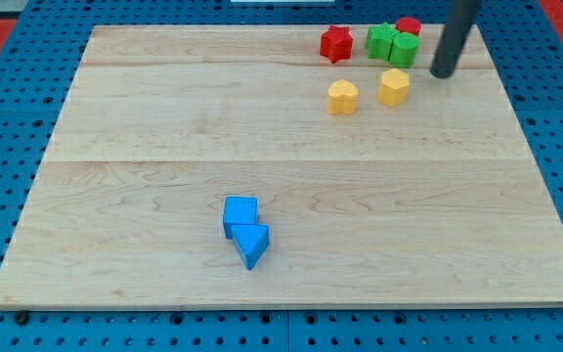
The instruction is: Move the yellow hexagon towards the right center of the board
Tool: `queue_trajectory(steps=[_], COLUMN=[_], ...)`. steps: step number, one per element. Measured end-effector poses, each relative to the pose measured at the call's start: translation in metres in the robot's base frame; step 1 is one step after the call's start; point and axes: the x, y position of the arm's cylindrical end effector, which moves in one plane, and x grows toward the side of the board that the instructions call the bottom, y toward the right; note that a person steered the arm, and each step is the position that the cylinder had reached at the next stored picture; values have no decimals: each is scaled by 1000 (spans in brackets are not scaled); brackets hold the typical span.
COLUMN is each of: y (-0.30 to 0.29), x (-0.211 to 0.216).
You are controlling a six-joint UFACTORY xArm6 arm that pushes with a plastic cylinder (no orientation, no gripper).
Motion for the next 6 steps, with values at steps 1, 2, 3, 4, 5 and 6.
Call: queue_trajectory(steps=[1, 2, 3, 4, 5, 6], y=[-53, -70, -70, -66, -38, -66], x=[1, 31, 24, 22, 21, 26])
